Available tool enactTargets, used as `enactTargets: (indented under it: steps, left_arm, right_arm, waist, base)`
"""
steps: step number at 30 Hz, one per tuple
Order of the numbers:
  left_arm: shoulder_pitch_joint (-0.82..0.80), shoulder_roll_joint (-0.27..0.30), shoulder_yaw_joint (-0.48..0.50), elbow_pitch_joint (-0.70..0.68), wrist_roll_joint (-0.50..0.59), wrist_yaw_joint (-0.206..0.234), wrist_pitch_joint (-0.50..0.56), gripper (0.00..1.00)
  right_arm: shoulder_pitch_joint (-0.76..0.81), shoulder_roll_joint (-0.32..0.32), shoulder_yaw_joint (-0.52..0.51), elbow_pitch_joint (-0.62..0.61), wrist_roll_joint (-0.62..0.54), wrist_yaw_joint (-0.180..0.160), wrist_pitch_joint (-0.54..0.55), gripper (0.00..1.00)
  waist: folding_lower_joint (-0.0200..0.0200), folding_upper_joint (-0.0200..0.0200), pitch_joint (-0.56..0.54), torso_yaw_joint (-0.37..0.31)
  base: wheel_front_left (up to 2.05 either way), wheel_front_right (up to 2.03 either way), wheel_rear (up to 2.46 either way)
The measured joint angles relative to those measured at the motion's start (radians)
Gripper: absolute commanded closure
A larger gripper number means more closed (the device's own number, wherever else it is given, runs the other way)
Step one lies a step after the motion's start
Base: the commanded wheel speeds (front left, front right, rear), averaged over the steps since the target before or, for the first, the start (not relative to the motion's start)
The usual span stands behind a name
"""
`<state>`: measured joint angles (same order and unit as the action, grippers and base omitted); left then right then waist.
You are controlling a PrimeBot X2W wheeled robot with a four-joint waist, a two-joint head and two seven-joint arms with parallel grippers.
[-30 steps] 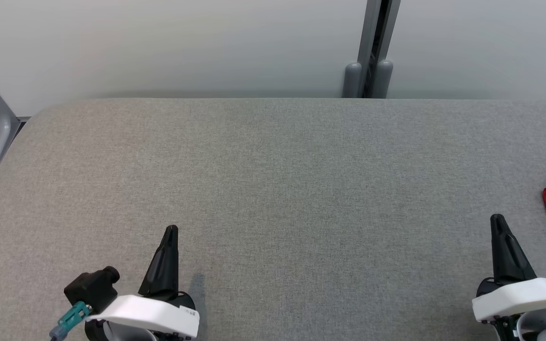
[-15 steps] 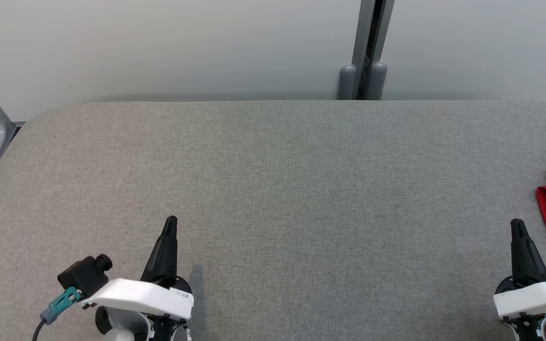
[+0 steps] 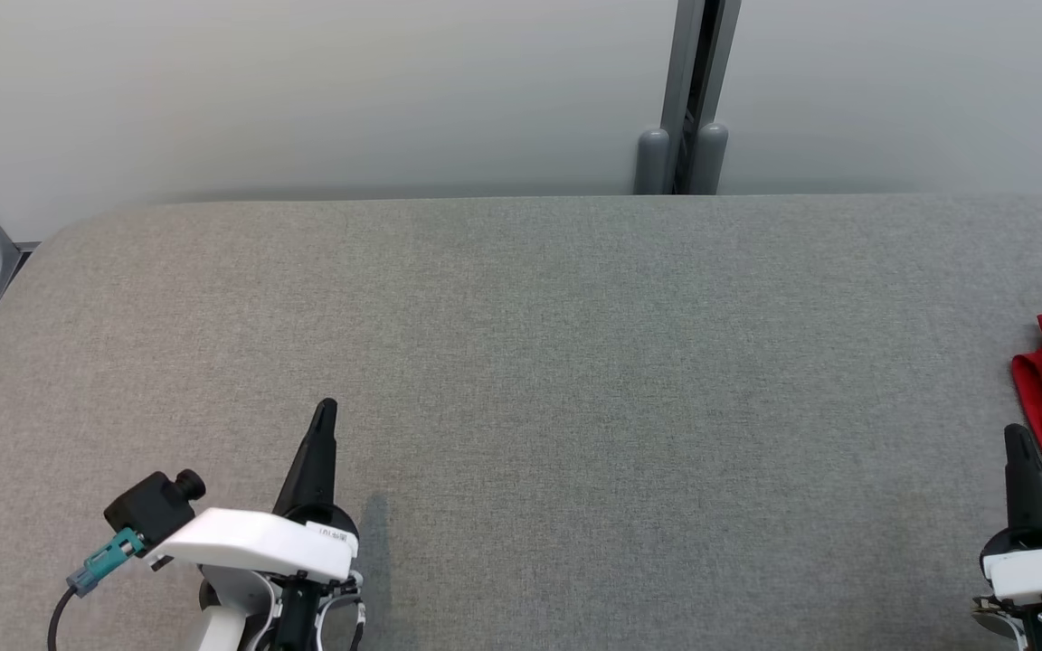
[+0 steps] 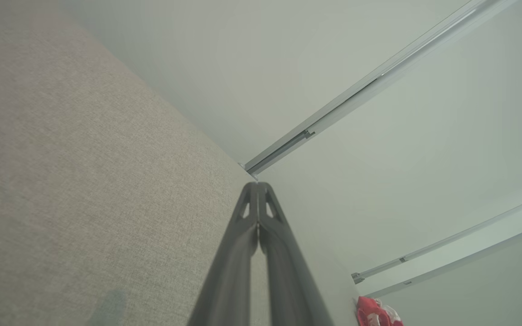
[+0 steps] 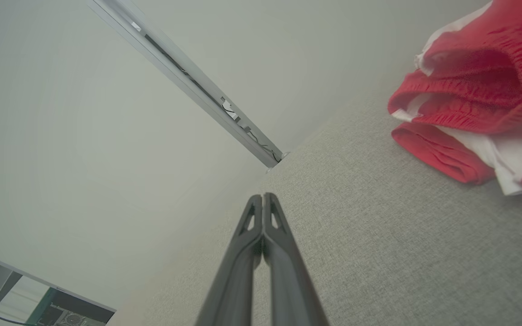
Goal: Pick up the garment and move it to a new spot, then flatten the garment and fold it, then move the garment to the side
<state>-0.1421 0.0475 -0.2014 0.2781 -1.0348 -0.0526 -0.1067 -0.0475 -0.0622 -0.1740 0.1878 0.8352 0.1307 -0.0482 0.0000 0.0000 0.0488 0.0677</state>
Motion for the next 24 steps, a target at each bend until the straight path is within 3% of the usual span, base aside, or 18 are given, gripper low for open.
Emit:
enactTargets:
  steps: [24]
  left_arm:
    - [-0.077, 0.000, 0.003, 0.079, -0.263, -0.031, 0.055, 1.00]
  right_arm:
    - [0.018, 0.005, -0.079, -0.017, 0.314, 0.000, 0.083, 1.00]
  waist:
    - [0.0000, 0.0000, -0.014, -0.022]
  base:
    - [0.00, 0.00, 0.00]
